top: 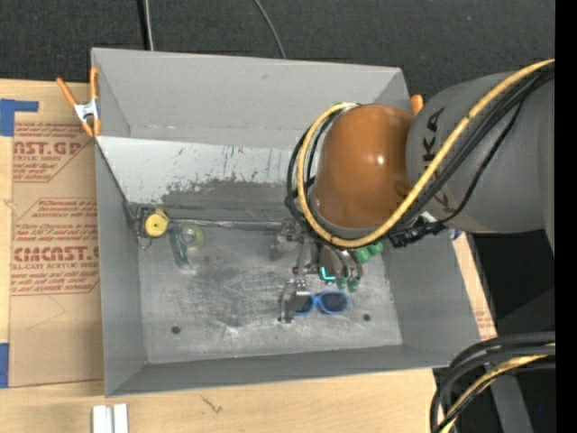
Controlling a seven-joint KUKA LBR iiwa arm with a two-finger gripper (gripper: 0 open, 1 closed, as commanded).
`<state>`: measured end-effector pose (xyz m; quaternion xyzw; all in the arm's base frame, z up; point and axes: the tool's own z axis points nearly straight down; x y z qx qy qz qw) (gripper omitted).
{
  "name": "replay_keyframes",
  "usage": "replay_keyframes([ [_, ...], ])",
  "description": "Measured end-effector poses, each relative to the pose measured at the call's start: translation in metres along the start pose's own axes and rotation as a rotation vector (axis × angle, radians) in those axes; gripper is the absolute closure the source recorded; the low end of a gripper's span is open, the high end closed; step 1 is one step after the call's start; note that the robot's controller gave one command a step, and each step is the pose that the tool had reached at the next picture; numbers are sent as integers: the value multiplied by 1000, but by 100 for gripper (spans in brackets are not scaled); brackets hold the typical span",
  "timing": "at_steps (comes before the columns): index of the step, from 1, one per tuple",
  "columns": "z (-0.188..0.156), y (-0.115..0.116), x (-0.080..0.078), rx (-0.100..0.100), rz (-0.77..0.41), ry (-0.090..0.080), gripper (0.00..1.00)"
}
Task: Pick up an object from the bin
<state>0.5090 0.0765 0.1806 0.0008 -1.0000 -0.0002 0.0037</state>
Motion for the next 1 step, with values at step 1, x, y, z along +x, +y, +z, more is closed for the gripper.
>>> replay_keyframes([
  [1, 111, -76, -19, -2, 13, -16, 0],
])
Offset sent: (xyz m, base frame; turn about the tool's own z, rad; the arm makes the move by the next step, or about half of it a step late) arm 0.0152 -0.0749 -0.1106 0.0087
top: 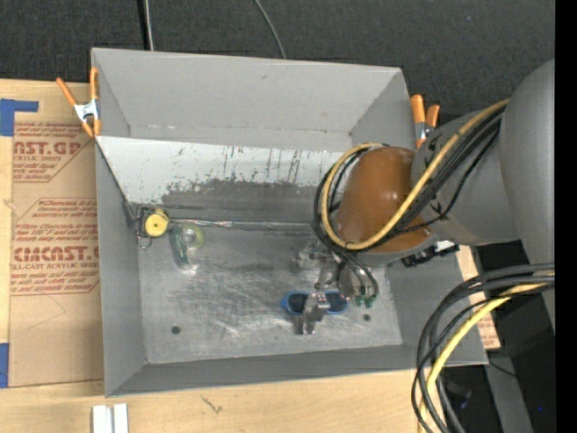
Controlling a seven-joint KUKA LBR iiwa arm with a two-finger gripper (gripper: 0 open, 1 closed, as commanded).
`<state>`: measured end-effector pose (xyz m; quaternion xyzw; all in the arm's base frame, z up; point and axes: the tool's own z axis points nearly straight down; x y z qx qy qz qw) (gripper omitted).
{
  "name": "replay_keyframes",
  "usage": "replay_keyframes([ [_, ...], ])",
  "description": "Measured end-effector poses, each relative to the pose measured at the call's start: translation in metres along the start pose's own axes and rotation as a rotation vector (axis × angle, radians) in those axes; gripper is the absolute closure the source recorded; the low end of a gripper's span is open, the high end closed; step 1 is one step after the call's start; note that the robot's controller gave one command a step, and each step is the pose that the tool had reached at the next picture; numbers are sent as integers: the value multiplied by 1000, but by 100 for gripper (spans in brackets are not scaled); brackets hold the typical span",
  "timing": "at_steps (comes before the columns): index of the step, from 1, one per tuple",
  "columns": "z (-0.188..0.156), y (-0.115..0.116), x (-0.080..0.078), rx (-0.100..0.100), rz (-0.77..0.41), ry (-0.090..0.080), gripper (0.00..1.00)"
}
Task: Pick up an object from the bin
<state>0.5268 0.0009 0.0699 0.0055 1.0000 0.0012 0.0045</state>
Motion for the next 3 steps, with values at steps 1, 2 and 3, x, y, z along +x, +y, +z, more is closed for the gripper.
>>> replay_keyframes([
  [1, -31, 10, 48, 1, -25, 12, 0],
  [2, -30, -14, 39, 3, 55, 8, 0],
  [3, -3, -10, 42, 1, 189, -2, 0],
])
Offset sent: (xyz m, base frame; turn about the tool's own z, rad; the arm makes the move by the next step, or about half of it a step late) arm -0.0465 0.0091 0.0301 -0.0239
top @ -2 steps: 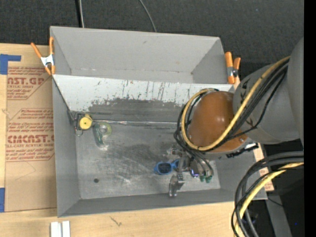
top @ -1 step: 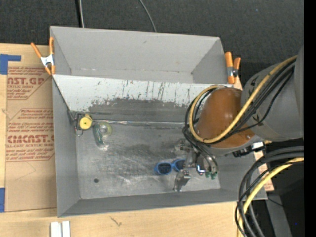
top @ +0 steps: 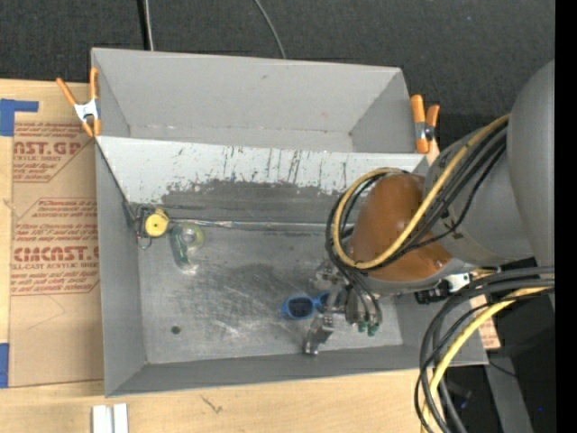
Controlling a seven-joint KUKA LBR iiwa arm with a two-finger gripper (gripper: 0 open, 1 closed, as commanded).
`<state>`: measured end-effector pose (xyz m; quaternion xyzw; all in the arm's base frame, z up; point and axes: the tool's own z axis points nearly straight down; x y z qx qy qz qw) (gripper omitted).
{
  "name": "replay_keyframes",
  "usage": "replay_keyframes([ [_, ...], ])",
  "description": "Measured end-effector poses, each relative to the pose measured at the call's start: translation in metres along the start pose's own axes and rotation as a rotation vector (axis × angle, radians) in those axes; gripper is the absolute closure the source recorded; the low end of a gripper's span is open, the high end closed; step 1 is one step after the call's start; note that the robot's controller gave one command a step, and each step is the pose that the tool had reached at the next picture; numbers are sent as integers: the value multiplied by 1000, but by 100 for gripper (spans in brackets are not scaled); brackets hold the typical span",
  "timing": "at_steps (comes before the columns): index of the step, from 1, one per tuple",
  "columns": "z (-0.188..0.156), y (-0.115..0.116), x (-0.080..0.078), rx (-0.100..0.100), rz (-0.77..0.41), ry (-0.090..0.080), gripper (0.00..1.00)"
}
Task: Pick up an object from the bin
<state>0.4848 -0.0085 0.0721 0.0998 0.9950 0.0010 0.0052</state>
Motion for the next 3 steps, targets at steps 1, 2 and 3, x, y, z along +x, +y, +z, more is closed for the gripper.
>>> replay_keyframes([
  [1, -1, 1, -1, 1, 0, 5, 0],
  [2, -2, 1, -1, 2, -1, 10, 100],
  [3, -61, 2, -2, 1, -2, 5, 100],
])
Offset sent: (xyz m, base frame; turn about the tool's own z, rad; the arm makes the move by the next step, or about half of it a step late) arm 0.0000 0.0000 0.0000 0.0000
